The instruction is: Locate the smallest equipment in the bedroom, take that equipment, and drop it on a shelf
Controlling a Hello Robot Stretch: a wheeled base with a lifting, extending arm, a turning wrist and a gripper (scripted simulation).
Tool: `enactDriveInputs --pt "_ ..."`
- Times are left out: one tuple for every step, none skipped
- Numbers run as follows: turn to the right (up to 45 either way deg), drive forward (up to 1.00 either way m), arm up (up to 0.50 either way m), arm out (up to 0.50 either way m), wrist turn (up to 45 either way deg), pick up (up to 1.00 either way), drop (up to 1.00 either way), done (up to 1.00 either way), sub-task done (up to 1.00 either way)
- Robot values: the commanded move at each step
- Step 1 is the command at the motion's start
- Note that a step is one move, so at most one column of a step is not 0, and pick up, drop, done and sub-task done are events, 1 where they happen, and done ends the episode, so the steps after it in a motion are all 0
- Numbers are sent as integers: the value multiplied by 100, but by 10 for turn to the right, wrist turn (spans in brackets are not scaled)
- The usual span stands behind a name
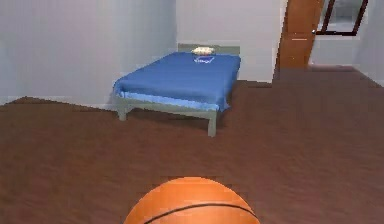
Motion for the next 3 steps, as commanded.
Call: enactDriveInputs --pt "270 0 0 0 0 0 0 0 0" --pt "0 100 0 0 0 0 0 0 0" --pt "0 85 0 0 0 0 0 0 0"
